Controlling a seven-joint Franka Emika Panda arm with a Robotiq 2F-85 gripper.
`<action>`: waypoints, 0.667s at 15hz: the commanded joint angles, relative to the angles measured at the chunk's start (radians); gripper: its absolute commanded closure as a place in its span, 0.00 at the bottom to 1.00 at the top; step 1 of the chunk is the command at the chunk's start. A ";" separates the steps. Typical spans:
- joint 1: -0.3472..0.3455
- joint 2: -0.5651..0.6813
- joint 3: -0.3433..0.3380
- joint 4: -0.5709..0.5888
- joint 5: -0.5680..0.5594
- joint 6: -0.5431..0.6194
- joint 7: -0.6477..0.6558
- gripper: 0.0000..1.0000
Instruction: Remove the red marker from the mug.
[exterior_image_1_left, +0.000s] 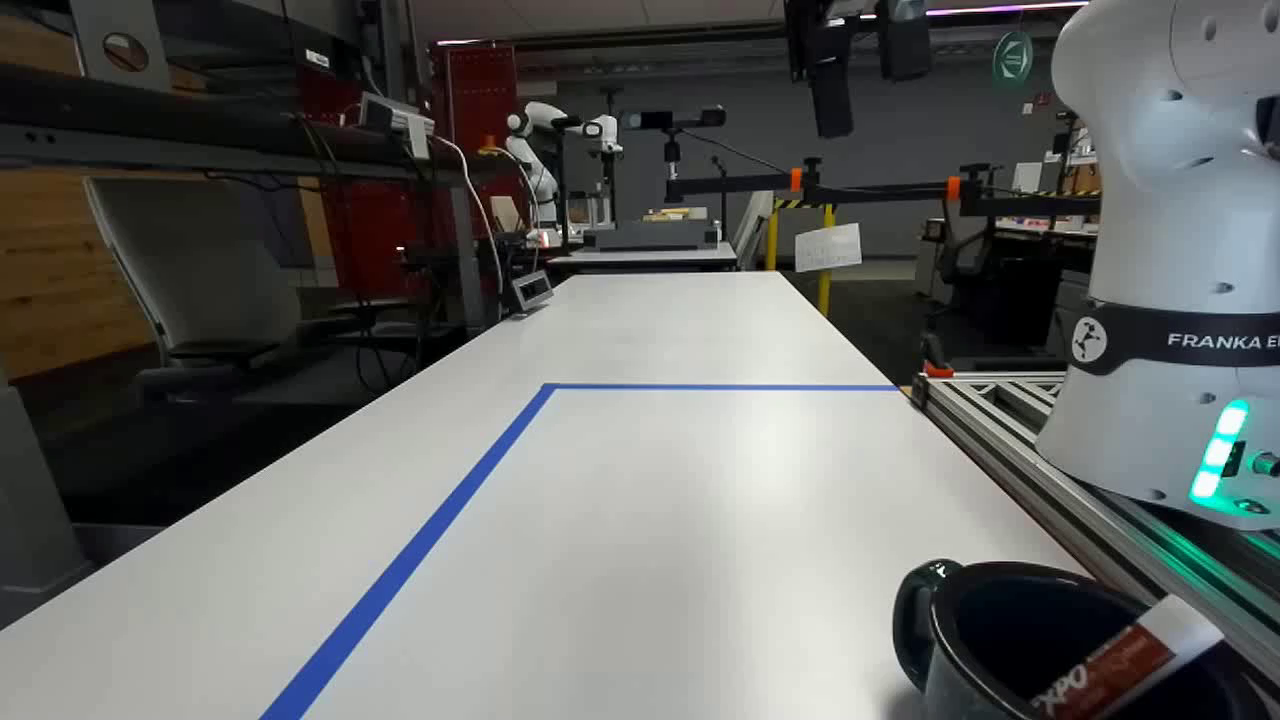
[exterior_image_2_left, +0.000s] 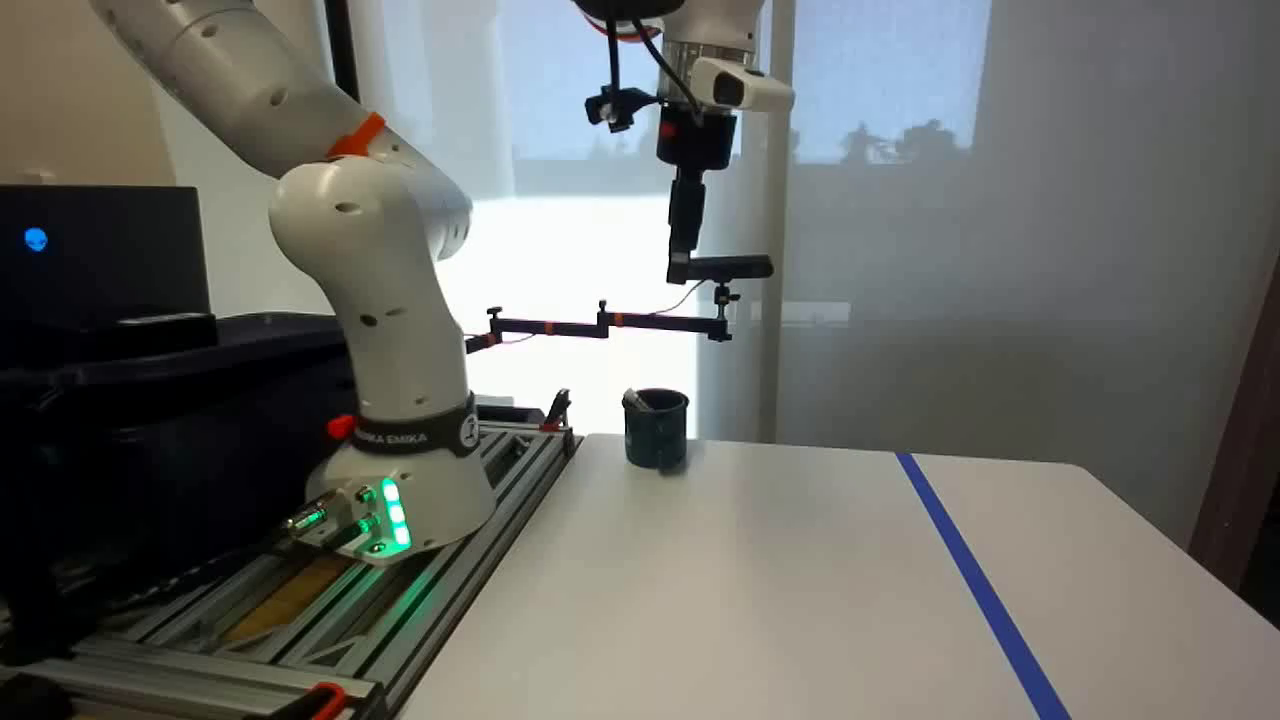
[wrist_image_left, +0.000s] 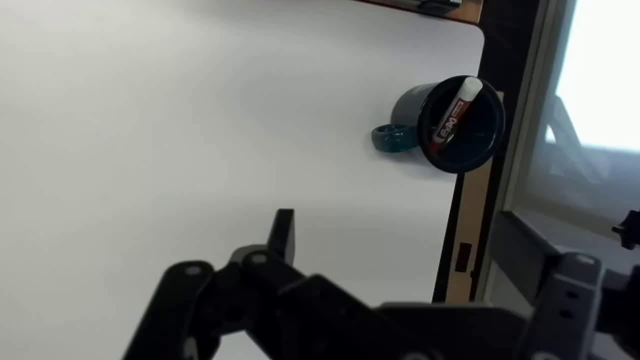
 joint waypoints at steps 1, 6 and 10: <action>-0.015 0.000 0.013 0.002 0.008 -0.003 -0.009 0.00; -0.015 0.000 0.013 0.002 0.008 -0.003 -0.009 0.00; -0.002 0.057 0.017 0.011 0.010 0.000 -0.028 0.00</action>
